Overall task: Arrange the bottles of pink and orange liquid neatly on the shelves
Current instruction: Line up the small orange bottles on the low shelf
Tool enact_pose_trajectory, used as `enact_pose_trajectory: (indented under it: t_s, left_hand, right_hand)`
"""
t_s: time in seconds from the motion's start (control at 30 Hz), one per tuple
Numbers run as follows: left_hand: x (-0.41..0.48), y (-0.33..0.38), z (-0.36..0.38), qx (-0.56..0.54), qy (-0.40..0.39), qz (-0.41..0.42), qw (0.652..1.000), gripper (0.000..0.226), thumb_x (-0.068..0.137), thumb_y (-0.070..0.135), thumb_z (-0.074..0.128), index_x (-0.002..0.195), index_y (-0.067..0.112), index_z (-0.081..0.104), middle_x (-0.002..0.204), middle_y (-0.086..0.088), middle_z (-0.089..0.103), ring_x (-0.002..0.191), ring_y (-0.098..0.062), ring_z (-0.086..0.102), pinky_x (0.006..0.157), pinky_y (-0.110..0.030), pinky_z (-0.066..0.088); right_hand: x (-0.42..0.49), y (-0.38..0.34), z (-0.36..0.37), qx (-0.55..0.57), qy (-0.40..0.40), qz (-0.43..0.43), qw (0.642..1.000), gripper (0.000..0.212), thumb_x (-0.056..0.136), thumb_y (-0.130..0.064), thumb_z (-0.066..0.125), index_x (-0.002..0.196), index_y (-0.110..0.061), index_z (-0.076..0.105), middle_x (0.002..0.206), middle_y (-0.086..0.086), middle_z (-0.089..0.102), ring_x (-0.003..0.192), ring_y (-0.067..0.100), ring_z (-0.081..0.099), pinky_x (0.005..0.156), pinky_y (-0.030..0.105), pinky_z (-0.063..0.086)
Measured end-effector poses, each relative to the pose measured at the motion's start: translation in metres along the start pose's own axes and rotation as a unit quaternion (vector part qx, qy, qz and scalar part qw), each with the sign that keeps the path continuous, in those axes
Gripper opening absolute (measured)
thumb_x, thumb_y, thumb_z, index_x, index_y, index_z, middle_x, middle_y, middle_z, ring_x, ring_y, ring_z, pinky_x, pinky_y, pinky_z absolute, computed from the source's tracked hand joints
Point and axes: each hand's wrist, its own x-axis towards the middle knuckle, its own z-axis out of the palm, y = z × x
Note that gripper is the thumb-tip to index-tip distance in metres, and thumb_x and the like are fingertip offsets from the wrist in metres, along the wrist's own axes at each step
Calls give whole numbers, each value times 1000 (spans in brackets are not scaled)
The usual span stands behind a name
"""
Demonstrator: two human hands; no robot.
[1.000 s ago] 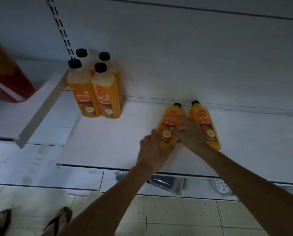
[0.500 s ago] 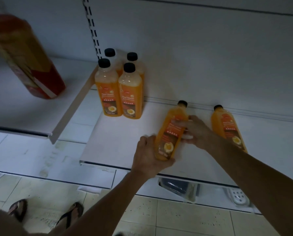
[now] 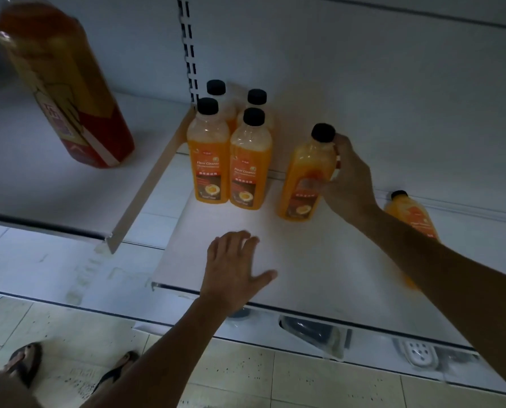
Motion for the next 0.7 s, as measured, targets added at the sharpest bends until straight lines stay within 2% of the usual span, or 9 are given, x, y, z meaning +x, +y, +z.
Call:
enact_pose_trajectory:
  t_s: [0.1, 0.17, 0.23, 0.3, 0.33, 0.47, 0.6, 0.67, 0.7]
  left_hand:
    - [-3, -8, 6, -3, 5, 19, 1000, 79, 78, 76, 23, 132, 24, 47, 141, 0, 44, 132, -21, 37, 108, -42, 28]
    - [-4, -8, 7, 1, 4, 15, 1000, 76, 80, 75, 24, 132, 24, 48, 140, 0, 45, 131, -22, 38, 108, -44, 30]
    - [-4, -7, 7, 3, 0, 11, 1000, 77, 80, 75, 23, 133, 24, 46, 141, 0, 44, 132, -22, 37, 109, -43, 29]
    - [-4, -7, 6, 3, -9, 10, 1000, 79, 79, 76, 20, 135, 25, 43, 144, 1, 40, 134, -21, 33, 111, -42, 26]
    - [-4, -7, 5, 0, -11, 8, 1000, 80, 79, 76, 19, 136, 25, 42, 144, 1, 39, 135, -20, 32, 111, -42, 25]
    - [-4, -3, 3, -10, -16, 4, 1000, 81, 78, 78, 22, 139, 27, 37, 148, 3, 34, 138, -18, 26, 114, -39, 22]
    - [-6, 9, -1, 1, -32, -8, 999, 70, 88, 65, 35, 145, 23, 26, 154, 2, 21, 143, -17, 15, 116, -35, 14]
    - [-6, 14, -4, 0, -36, -8, 999, 64, 92, 56, 38, 144, 20, 29, 154, 0, 23, 142, -18, 18, 114, -33, 17]
    - [-7, 18, -6, -8, -36, -3, 999, 59, 93, 51, 40, 141, 17, 35, 150, -3, 31, 139, -20, 27, 112, -34, 23]
  right_hand:
    - [21, 2, 4, -33, -1, -15, 999, 79, 68, -17, 82, 135, -17, 40, 120, 4, 59, 102, 19, 57, 82, 24, 47]
    - [32, 2, 10, -39, -4, -22, 999, 80, 68, -16, 83, 136, -16, 40, 123, 7, 56, 107, 21, 55, 87, 28, 46]
    - [42, 2, 19, -40, 13, -15, 999, 82, 68, -17, 83, 138, -17, 40, 125, 14, 47, 105, 18, 48, 85, 20, 43]
    - [49, 3, 29, -53, 30, -14, 998, 83, 71, -14, 80, 141, -18, 37, 124, 16, 39, 100, 15, 40, 72, 3, 35]
    - [53, 3, 33, -56, 32, -13, 998, 81, 73, -12, 77, 143, -19, 36, 124, 16, 38, 100, 14, 38, 68, 1, 32]
    - [62, 3, 36, -75, 35, -28, 996, 74, 76, -9, 72, 141, -17, 36, 125, 15, 39, 104, 20, 47, 76, 18, 38]
    - [60, 6, 28, -61, 28, -22, 998, 77, 72, -15, 79, 134, -4, 35, 126, 15, 44, 107, 21, 50, 84, 29, 47]
    - [53, 16, 13, -72, 4, 4, 997, 73, 76, -25, 77, 133, -4, 36, 126, 15, 46, 111, 24, 51, 89, 35, 48]
    - [48, 24, 1, -94, -5, 18, 995, 70, 79, -31, 74, 133, -5, 39, 127, 15, 47, 112, 25, 51, 90, 36, 47]
